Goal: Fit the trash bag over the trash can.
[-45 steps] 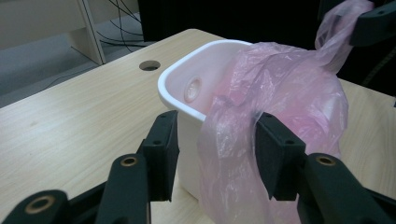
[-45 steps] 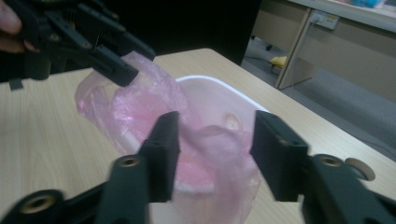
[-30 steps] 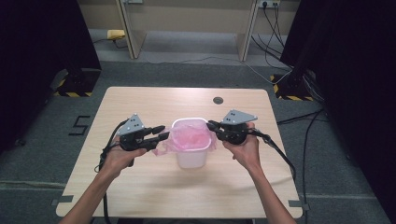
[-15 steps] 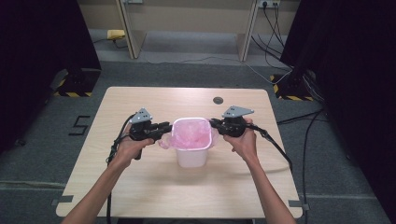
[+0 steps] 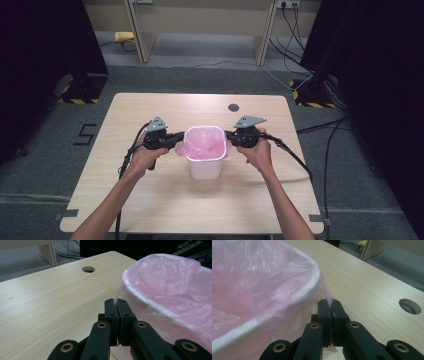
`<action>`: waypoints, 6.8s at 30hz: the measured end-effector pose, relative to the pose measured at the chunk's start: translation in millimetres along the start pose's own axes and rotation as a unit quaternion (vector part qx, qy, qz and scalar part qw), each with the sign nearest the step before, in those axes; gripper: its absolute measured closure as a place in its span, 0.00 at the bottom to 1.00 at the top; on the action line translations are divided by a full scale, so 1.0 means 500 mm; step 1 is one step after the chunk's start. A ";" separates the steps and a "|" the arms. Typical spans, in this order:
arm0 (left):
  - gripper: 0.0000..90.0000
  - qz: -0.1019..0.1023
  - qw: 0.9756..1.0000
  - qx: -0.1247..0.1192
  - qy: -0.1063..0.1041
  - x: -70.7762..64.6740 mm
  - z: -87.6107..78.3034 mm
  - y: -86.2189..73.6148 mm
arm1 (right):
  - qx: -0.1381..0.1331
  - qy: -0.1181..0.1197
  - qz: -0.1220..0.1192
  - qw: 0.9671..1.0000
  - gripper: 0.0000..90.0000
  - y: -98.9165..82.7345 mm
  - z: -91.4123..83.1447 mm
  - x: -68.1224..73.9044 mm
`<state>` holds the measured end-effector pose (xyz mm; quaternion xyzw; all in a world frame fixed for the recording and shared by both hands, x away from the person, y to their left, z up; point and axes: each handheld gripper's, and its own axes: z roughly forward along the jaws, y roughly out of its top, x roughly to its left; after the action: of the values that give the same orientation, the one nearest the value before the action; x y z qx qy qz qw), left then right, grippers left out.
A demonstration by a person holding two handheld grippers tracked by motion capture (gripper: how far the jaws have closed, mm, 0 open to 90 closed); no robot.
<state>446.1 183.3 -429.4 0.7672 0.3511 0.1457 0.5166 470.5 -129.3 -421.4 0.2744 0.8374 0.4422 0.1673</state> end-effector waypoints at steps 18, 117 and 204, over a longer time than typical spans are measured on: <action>0.88 0.006 1.000 0.028 0.002 -0.001 0.016 -0.040 | 0.027 0.015 0.018 0.999 0.85 -0.055 0.013 0.009; 0.65 0.101 0.990 0.094 -0.001 -0.031 -0.018 -0.140 | 0.060 0.007 -0.042 0.997 0.62 -0.132 -0.093 0.125; 0.15 0.048 0.988 0.140 0.033 -0.023 -0.096 -0.260 | 0.093 0.078 -0.099 0.988 0.48 0.145 0.078 0.130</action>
<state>359.2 237.0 -523.7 0.8428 0.3479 0.1446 0.3845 461.9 -31.6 -385.0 0.1692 0.9085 0.3633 0.1186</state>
